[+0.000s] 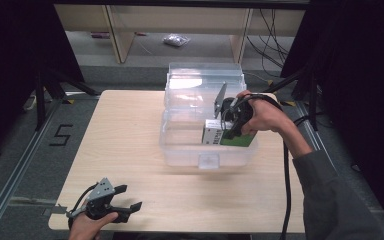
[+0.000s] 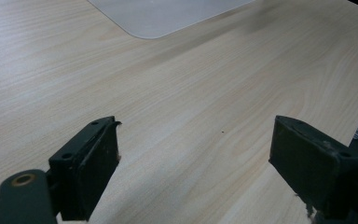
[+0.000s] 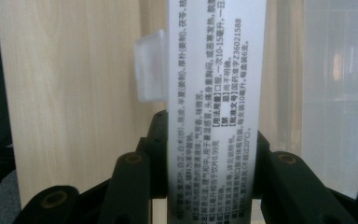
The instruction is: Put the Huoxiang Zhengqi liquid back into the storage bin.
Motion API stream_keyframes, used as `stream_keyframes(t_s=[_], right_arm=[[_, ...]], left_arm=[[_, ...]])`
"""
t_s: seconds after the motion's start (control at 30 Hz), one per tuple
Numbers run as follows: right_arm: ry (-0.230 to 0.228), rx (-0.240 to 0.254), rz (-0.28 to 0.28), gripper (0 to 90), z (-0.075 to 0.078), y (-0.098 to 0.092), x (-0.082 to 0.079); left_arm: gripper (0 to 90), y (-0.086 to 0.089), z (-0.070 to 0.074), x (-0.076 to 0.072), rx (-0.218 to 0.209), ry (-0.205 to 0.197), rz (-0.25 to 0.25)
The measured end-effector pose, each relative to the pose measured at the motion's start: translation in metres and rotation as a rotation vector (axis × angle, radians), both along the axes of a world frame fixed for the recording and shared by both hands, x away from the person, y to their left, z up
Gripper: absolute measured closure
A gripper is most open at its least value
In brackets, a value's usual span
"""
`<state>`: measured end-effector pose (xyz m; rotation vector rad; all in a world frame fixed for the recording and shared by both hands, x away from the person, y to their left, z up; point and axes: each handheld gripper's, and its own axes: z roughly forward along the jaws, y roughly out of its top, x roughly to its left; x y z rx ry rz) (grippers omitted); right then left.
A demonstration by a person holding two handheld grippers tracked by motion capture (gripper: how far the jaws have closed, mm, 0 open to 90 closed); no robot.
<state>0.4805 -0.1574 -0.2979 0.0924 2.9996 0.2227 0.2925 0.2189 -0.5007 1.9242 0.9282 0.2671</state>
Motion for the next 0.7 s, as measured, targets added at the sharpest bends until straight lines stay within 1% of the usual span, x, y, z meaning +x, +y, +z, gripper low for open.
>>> stream_keyframes(t_s=[0.03,0.07,0.1,0.17,0.23,0.27,0.3,0.37,0.4,0.47,0.5,0.57,0.6,0.67,0.7], right_arm=[[0.002,0.002,0.009,64.9,-0.003,0.0,0.004],[0.005,-0.004,-0.002,64.9,-0.005,-0.001,0.008],[0.008,-0.008,-0.001,64.9,-0.007,-0.001,0.011],[0.01,-0.007,0.007,64.9,-0.013,-0.002,0.019],[0.024,-0.004,0.004,64.9,-0.019,-0.003,0.024],[0.024,-0.012,-0.005,64.9,-0.022,-0.003,0.026],[0.029,-0.01,0.013,64.9,-0.025,-0.004,0.029],[0.036,-0.017,-0.009,64.9,-0.031,-0.005,0.033],[0.038,-0.02,-0.003,64.9,-0.033,-0.005,0.035],[0.038,-0.025,-0.006,64.9,-0.038,-0.007,0.039],[0.046,-0.022,-0.01,64.9,-0.04,-0.008,0.041],[0.052,-0.025,-0.002,64.9,-0.045,-0.009,0.045],[0.062,-0.028,-0.016,64.9,-0.048,-0.01,0.045],[0.068,-0.029,-0.014,64.9,-0.054,-0.011,0.048],[0.068,-0.029,-0.023,64.9,-0.057,-0.012,0.049]], left_arm=[[14.9,0.0,0.0,0.0,0.003,0.0,0.001],[14.9,0.0,0.0,0.0,0.002,0.0,0.001],[14.9,-0.001,0.0,0.0,-0.012,0.0,0.001],[14.9,0.0,0.0,0.0,-0.013,0.001,0.002],[14.9,0.0,0.0,0.0,-0.013,0.003,0.001],[14.9,0.0,0.0,0.0,-0.013,0.003,-0.002],[14.9,0.0,0.0,0.0,-0.011,0.003,-0.006],[14.9,-0.001,-0.001,0.0,-0.012,0.004,-0.007],[14.9,0.0,-0.001,0.001,-0.002,0.003,-0.015],[14.9,0.0,0.0,0.0,0.001,0.003,-0.006],[14.9,-0.001,-0.001,0.0,-0.017,0.003,-0.001],[14.9,0.0,-0.001,0.0,-0.021,0.002,0.001],[14.9,0.0,-0.001,0.0,-0.001,-0.001,0.0],[14.9,0.0,0.0,0.0,-0.001,0.004,-0.005],[14.9,0.0,0.0,0.0,-0.002,0.003,-0.005]])
